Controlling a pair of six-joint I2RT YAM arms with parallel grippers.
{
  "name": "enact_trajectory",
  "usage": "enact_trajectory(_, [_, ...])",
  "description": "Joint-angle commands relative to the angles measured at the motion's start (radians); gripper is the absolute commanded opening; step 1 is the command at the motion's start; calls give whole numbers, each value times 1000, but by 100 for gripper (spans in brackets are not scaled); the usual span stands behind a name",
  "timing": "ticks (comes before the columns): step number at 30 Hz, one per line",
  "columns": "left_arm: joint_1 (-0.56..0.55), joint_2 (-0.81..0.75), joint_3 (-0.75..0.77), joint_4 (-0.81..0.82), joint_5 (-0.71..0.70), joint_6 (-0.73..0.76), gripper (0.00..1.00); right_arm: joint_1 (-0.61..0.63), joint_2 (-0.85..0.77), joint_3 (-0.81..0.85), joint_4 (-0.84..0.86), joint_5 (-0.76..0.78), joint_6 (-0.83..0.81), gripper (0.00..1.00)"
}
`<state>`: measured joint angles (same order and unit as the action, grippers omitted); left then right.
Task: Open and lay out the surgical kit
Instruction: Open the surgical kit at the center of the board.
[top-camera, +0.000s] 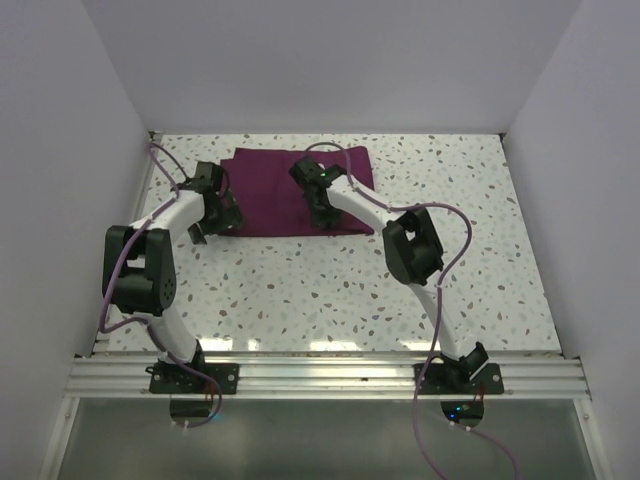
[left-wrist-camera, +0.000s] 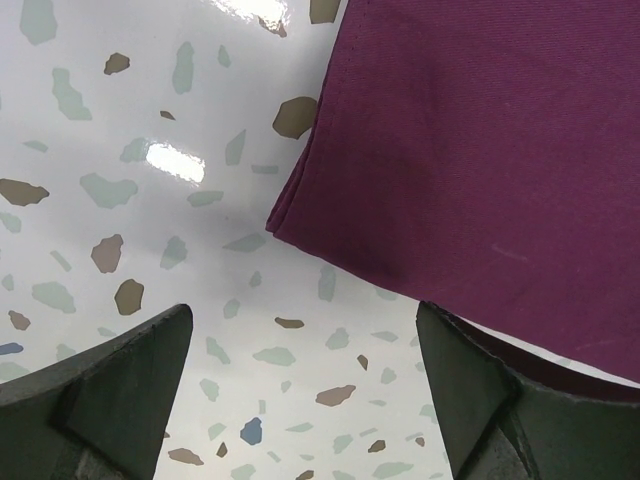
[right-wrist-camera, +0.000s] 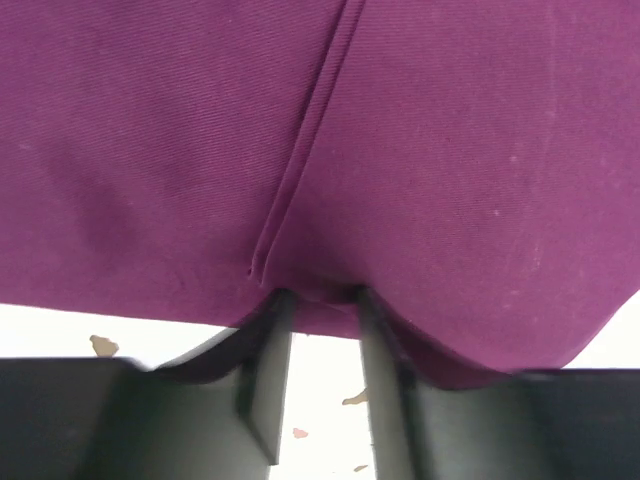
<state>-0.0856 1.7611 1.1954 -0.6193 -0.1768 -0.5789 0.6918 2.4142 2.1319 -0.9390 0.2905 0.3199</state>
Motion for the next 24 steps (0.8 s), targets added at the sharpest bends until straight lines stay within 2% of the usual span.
enact_trajectory(1, [4, -14, 21, 6, 16, 28, 97, 0, 16, 49, -10, 13, -13, 20])
enact_trajectory(4, [4, -11, 26, 4, 16, 28, 97, -2, -7, 65, -33, 18, -13, 4])
enact_trajectory(6, [4, -8, 26, 4, 16, 28, 97, -2, -35, 63, -37, 25, -21, 0])
enact_trajectory(14, [4, -5, 21, 7, 17, 14, 97, -27, -203, 53, -37, 108, -44, 0])
enact_trajectory(21, [3, -8, 35, -3, 22, 8, 96, -89, -257, 46, -29, 105, -36, 0])
enact_trajectory(24, [3, -9, 43, -14, 22, 7, 96, -153, -292, -47, -27, 127, 14, 0])
